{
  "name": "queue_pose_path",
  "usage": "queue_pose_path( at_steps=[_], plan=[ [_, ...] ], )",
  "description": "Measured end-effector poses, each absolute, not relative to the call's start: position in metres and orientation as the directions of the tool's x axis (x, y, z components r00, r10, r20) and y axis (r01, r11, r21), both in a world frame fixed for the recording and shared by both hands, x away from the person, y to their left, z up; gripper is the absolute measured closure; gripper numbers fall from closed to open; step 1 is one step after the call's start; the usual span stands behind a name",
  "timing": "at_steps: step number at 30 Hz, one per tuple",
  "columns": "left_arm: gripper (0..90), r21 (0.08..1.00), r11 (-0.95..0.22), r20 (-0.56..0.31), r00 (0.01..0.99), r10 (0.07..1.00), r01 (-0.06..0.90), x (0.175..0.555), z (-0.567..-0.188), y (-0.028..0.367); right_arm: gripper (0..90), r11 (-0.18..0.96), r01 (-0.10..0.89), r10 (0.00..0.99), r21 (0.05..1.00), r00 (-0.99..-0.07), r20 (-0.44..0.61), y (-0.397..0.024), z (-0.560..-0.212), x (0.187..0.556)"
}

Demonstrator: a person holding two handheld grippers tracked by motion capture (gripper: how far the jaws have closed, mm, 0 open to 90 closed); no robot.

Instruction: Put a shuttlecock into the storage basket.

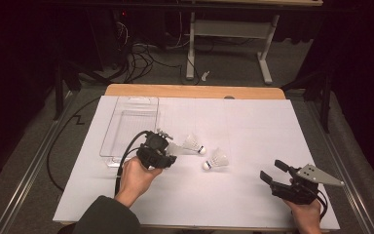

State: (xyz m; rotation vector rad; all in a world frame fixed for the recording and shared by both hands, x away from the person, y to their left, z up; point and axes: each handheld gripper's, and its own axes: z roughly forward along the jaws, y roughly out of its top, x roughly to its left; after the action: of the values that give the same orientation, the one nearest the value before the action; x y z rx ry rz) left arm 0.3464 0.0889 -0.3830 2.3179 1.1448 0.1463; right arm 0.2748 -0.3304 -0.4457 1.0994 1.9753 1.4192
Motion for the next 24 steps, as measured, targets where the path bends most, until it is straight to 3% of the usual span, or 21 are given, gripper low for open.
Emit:
queue_pose_path(
  at_steps=[24],
  plan=[
    [68.2,0.553,-0.448,-0.128,0.603,0.787,0.702,0.358,-0.36,0.109,27.0,0.141,0.335,0.822,0.932,-0.564,0.079,-0.331,-0.446,0.276]
  ],
)
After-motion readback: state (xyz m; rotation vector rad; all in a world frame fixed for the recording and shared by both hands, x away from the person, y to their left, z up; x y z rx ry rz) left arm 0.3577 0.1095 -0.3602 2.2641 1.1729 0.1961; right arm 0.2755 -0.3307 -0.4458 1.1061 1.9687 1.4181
